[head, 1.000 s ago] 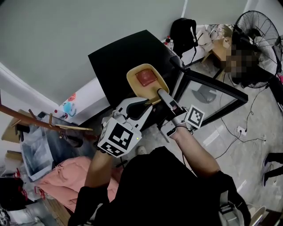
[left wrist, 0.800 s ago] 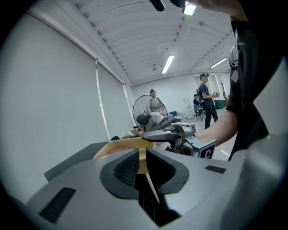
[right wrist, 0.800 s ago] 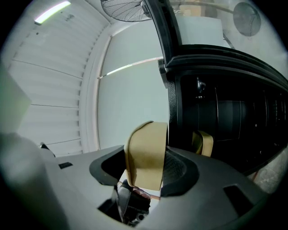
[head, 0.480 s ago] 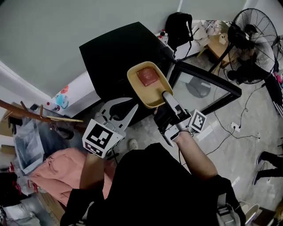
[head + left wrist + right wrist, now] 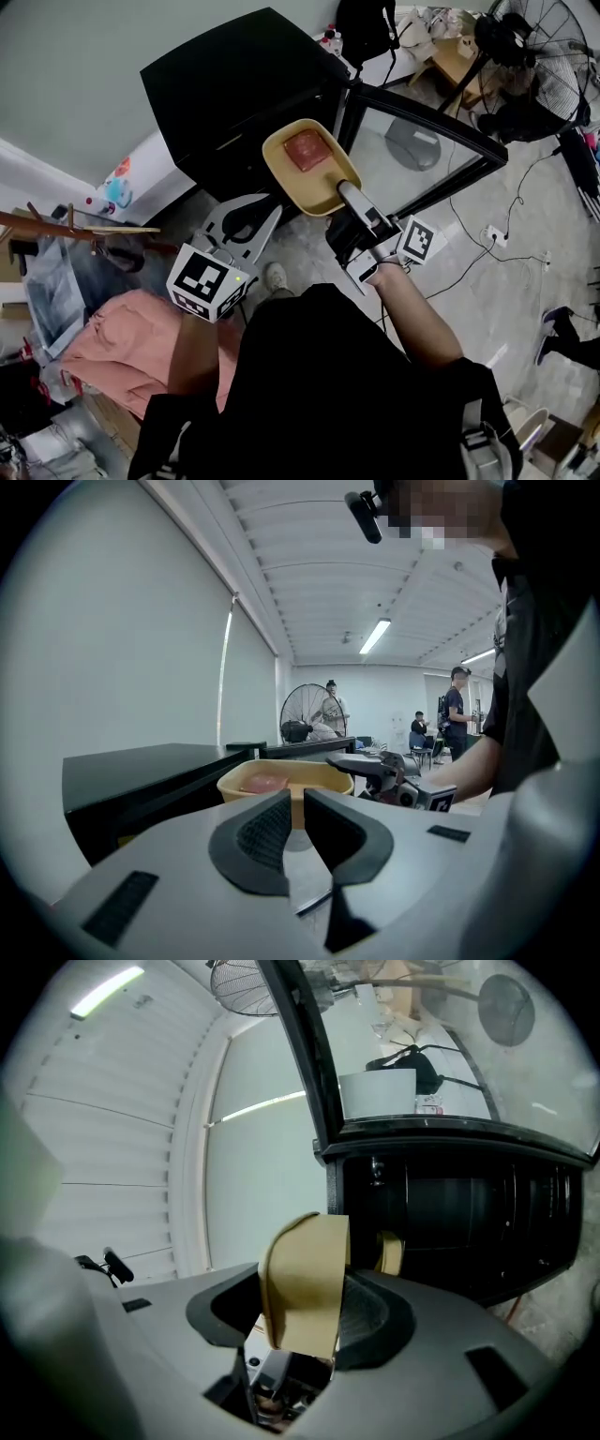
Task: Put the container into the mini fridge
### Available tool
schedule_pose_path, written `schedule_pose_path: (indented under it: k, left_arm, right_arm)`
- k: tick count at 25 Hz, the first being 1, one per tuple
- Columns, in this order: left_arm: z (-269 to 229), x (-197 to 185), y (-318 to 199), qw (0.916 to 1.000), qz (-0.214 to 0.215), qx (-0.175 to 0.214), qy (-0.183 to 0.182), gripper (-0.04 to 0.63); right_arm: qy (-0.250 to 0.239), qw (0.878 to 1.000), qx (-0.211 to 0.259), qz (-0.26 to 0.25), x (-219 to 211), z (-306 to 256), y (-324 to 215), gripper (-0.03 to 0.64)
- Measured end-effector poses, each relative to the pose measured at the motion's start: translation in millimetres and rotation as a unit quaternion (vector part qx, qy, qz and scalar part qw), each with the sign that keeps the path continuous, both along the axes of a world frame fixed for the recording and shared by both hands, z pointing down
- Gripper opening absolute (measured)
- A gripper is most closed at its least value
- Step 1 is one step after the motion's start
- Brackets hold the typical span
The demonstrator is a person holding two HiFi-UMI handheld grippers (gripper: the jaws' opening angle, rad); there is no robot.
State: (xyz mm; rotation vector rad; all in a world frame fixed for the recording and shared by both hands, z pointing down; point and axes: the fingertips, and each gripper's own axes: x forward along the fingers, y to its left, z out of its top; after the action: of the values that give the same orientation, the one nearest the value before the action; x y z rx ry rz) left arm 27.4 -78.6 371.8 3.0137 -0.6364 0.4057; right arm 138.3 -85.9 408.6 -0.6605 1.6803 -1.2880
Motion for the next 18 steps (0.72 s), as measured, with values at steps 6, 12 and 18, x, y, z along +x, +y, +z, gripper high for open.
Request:
schedule_pose_path:
  k: [6,12,18]
  left_arm:
    - [7,-14,11,0.9995,-0.029,-0.008,0.01,0.055]
    - [23,-39,20,0.9979,-0.058,-0.024,-0.017,0.055]
    - [30,-62,10,0.996,-0.079,-0.033,-0.026,0.055]
  right_arm:
    - [0.023,0.999,-0.032,-0.002,-5,37,-12,0.227]
    - [0.023,0.999,-0.038,-0.004,-8,63,-37,0.227]
    - [0.026,0.998,-0.055,0.012,-2,85,-78,0.227]
